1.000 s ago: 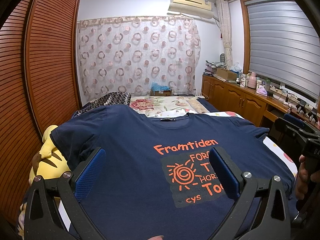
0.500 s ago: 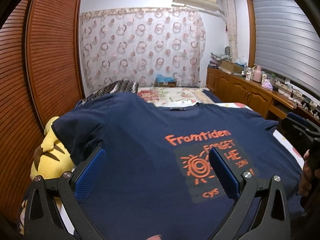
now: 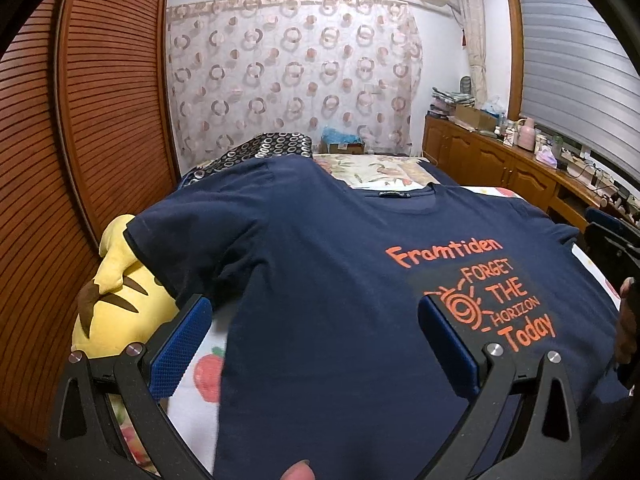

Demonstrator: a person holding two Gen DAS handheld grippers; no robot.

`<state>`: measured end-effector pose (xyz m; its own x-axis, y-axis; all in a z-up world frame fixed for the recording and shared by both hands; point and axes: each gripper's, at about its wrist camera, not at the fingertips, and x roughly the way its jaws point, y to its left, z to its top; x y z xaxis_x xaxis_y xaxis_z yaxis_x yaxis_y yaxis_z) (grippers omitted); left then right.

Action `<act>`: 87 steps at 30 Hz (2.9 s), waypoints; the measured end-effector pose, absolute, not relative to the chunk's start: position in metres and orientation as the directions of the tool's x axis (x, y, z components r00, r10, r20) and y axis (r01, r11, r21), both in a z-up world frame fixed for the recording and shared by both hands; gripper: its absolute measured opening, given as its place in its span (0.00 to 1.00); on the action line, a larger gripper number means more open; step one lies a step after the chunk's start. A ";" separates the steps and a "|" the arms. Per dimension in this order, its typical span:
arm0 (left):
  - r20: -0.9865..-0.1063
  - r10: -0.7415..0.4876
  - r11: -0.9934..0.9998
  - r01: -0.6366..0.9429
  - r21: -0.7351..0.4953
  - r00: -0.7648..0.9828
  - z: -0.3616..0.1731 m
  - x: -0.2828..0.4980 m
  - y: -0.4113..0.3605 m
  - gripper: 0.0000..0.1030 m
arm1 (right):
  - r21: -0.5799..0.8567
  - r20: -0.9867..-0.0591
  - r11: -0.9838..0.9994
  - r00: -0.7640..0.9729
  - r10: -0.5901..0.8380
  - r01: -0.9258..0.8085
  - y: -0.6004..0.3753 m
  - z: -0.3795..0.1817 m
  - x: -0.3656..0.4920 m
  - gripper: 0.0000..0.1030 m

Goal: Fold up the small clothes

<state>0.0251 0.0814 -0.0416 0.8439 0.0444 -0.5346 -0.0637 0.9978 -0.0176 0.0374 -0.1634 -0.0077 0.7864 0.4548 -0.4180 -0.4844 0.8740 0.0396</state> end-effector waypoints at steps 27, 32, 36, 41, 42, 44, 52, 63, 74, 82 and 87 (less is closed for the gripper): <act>-0.638 -0.041 0.977 -0.103 -0.188 0.769 -0.083 0.078 0.214 0.58 | 0.114 -0.563 0.751 0.581 0.588 -0.650 -0.130 -0.004 0.123 1.00; -0.659 -0.061 0.969 -0.114 -0.219 0.750 -0.098 0.091 0.223 0.56 | 0.121 -0.573 0.729 0.552 0.605 -0.674 -0.127 -0.007 0.132 1.00; -0.656 -0.067 0.973 -0.095 -0.209 0.751 -0.097 0.091 0.219 0.42 | 0.120 -0.582 0.712 0.532 0.615 -0.692 -0.127 -0.012 0.132 0.99; -0.681 -0.080 0.976 -0.081 -0.202 0.728 -0.097 0.097 0.218 0.37 | 0.134 -0.580 0.708 0.524 0.624 -0.694 -0.132 -0.012 0.133 0.99; -0.686 -0.079 0.977 -0.079 -0.197 0.723 -0.098 0.099 0.218 0.37 | 0.134 -0.576 0.709 0.527 0.624 -0.693 -0.133 -0.012 0.129 0.99; -0.696 -0.079 0.978 -0.081 -0.194 0.713 -0.100 0.102 0.219 0.37 | 0.135 -0.570 0.710 0.532 0.626 -0.691 -0.133 -0.010 0.125 0.99; -0.620 -0.040 0.981 -0.086 -0.172 0.783 -0.072 0.082 0.218 0.04 | 0.125 -0.568 0.716 0.542 0.620 -0.687 -0.125 -0.012 0.118 0.99; -0.507 -0.077 0.993 0.019 -0.117 0.858 0.007 0.088 0.174 0.04 | 0.131 -0.548 0.747 0.581 0.602 -0.652 -0.146 -0.004 0.114 0.99; -0.585 -0.175 0.983 0.173 -0.060 0.792 0.003 0.103 0.103 0.18 | 0.138 -0.551 0.787 0.614 0.565 -0.601 -0.159 -0.004 0.112 0.99; -0.582 -0.187 0.980 0.189 -0.058 0.792 0.000 0.068 0.094 0.79 | 0.133 -0.562 0.790 0.611 0.558 -0.599 -0.145 0.005 0.115 0.99; -0.586 -0.180 0.981 0.190 -0.046 0.790 -0.001 0.051 0.091 0.80 | 0.118 -0.559 0.778 0.607 0.565 -0.617 -0.135 0.008 0.114 0.99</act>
